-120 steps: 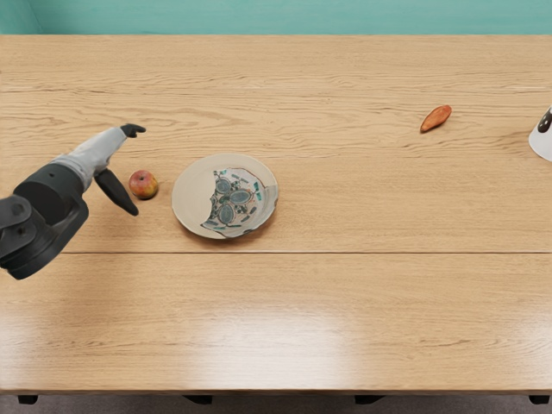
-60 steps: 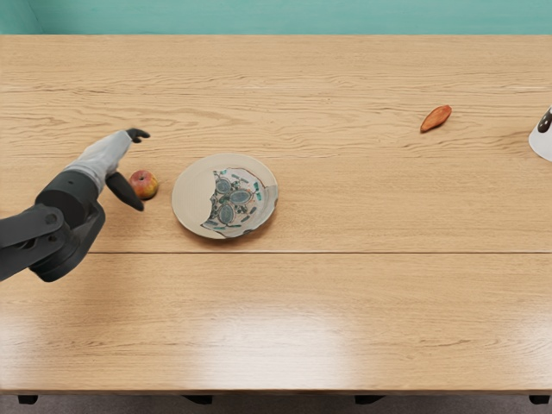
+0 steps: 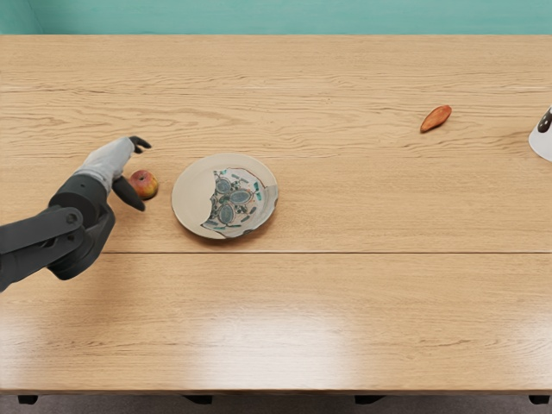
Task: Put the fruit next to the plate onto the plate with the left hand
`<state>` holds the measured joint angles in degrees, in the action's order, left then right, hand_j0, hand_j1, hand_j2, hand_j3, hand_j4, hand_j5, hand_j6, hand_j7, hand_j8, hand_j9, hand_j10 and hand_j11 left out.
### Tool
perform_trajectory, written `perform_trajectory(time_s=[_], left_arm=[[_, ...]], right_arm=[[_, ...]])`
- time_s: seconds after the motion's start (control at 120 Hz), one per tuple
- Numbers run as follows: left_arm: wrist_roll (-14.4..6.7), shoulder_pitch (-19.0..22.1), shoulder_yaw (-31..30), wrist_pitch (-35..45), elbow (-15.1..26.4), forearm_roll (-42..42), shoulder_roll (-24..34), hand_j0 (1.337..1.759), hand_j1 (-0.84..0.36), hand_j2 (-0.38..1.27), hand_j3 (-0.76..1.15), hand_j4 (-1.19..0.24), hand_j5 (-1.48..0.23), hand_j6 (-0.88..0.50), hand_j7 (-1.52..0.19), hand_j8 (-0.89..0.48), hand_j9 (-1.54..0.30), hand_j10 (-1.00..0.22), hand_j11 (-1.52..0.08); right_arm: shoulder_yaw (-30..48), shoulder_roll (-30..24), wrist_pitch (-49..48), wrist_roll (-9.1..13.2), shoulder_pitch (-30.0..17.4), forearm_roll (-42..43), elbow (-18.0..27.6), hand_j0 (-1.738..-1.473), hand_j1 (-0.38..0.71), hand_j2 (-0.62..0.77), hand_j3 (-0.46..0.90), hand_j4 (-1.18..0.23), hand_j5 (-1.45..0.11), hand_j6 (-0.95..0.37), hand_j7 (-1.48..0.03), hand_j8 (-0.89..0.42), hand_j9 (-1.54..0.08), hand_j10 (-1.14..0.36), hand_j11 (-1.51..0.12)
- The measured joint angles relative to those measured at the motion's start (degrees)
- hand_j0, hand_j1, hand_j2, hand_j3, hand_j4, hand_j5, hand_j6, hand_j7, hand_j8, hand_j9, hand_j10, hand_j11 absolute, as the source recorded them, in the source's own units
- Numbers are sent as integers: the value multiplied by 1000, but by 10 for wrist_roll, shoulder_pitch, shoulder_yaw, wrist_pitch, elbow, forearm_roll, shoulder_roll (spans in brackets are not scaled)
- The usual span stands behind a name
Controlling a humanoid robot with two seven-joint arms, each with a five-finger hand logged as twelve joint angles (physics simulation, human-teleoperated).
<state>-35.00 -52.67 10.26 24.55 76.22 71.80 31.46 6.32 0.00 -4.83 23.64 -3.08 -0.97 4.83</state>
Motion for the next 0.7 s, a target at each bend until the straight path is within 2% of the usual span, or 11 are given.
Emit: perform_trajectory(time_s=[0.258,0.7], left_arm=[[0,4,-1,3,-32,4,-14,1658,-33,68,0,-324,-418,-325,-418,-325,-418,-324,-417],[0,5,-1,3,-38,6,-24,1658,-122,83,0,-397,-514,-398,-513,-398,-513,-397,-513]], right_arm=[[0,0,1,0,0,0,0,-1658,-349,0,0,0,0,-1,0,0,0,0,0],[-1,0,1,-1,0,0,0,-1658,-349,0,0,0,0,-1,0,0,0,0,0]])
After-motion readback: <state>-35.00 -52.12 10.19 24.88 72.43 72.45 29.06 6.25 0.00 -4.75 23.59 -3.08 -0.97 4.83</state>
